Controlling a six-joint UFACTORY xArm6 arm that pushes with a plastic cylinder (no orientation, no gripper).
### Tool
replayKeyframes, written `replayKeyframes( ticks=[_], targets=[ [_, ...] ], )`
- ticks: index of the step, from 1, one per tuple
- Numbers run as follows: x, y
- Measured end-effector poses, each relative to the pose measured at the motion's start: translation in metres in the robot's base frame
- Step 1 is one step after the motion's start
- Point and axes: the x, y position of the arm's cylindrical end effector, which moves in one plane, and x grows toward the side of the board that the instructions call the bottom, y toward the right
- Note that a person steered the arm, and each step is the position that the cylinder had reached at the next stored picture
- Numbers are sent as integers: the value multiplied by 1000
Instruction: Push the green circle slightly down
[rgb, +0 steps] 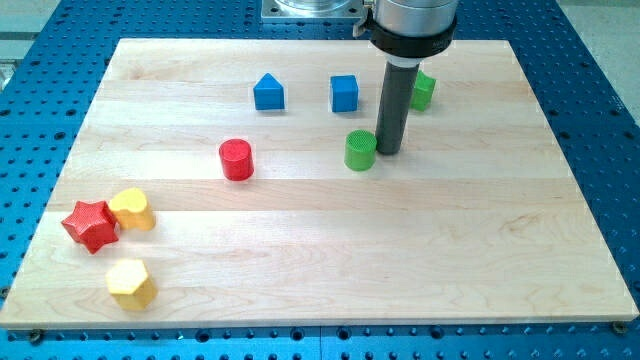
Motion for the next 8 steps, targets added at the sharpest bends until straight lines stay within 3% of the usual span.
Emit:
replayKeyframes(
  ticks=[3,4,6,8],
  targets=[
    [27,-14],
    [69,-9],
    [178,-64],
    [184,-173]
  ],
)
